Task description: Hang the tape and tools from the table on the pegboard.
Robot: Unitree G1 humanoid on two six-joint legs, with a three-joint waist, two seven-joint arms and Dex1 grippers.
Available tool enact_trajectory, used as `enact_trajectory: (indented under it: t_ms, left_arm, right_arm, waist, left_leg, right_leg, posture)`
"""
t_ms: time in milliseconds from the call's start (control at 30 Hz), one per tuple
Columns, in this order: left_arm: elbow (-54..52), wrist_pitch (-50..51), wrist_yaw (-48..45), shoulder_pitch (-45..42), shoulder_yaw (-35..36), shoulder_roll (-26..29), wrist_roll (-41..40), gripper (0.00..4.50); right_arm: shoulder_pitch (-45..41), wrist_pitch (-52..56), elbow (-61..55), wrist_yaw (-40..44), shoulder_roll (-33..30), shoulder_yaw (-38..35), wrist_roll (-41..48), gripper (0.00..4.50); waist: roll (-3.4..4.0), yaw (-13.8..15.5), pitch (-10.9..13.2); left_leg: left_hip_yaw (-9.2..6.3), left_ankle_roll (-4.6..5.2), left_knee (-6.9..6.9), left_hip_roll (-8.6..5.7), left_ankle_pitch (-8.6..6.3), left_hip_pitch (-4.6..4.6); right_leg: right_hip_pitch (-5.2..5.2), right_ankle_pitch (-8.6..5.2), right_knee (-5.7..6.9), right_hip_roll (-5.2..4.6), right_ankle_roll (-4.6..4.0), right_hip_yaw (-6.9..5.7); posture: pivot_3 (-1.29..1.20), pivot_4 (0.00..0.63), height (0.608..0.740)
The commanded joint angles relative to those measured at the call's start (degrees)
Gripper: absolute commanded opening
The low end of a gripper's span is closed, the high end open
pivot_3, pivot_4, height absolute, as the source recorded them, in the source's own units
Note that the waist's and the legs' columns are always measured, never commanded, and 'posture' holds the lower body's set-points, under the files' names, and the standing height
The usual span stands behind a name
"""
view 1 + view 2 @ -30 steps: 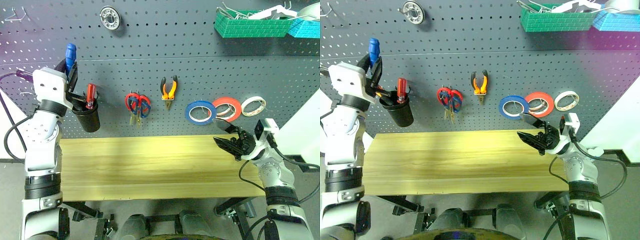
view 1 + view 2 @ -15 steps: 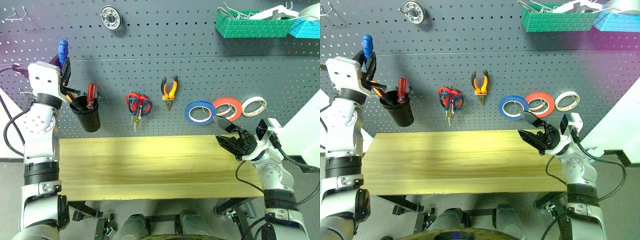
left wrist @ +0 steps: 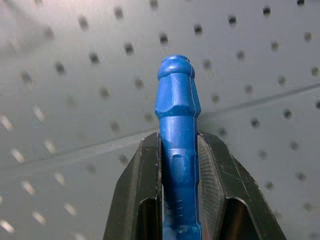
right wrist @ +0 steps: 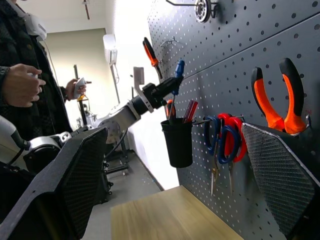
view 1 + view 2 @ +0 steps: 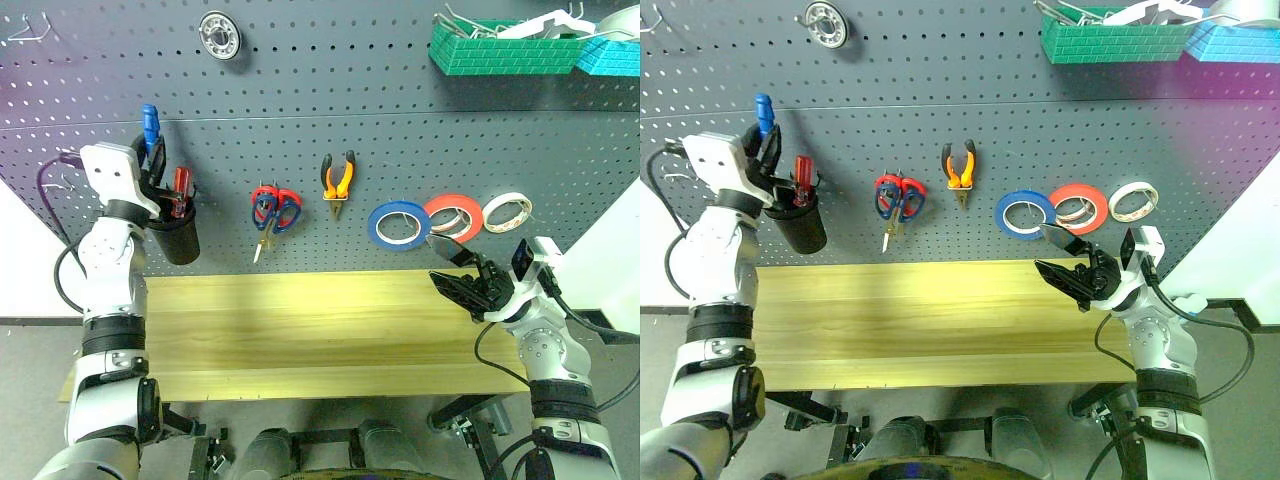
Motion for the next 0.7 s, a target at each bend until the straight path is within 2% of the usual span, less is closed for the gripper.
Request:
enact_trajectory:
  t_ms: [33, 233, 433, 700]
  left_arm:
    - [-0.86, -1.26, 0.78, 0.04, 0.48, -0.23, -0.16, 0.61]
    - [-1.83, -2.47, 2.69, 4.06, 0.05, -0.98, 1.80, 0.61]
    - [-3.50, -2.37, 2.02, 7.86, 0.38, -1.75, 0.48, 0.61]
    - [-5.16, -2.20, 2.21, 9.46, 0.89, -2.10, -0.37, 3.31]
  right_arm:
    - [-0.46, -0.34, -1.81, -0.01, -1.10, -0.95, 0.05, 4.50]
    - [-0.43, -0.53, -1.34, 0.18, -1.21, -1.10, -0.25, 4.50]
    - [-0.67, -1.01, -0.59, 0.35, -1.34, -1.08, -0.81, 4.50]
    - [-1.22, -1.44, 0.14, 0.51, -1.13, -0.82, -1.37, 4.50]
  waist:
    - [0.00, -0.06, 0.00]
    - [0.00, -0.02, 0.00]
    - [0.01, -0.04, 0.00]
    - [0.00, 0.07, 0.00]
  left_leg:
    - [0.00, 0.00, -0.01, 0.00, 0.00, -0.01]
    - [0.00, 0.00, -0.02, 0.00, 0.00, 0.00]
    - [0.00, 0.00, -0.02, 0.00, 0.00, 0.00]
    - [0.00, 0.00, -0.03, 0.00, 0.00, 0.01]
  right_leg:
    - [-0.01, 0.00, 0.00, 0.00, 0.00, 0.00]
    - [-0.01, 0.00, 0.00, 0.00, 0.00, 0.01]
    - [0.00, 0.00, -0.01, -0.01, 0.00, 0.01]
    - [0.01, 0.00, -0.01, -0.01, 0.00, 0.01]
  posture:
    - [-0.10, 0.000, 0.730]
    - [-0.10, 0.000, 0.730]
    - [-0.10, 0.000, 0.730]
    - [-0.09, 0.000, 0.730]
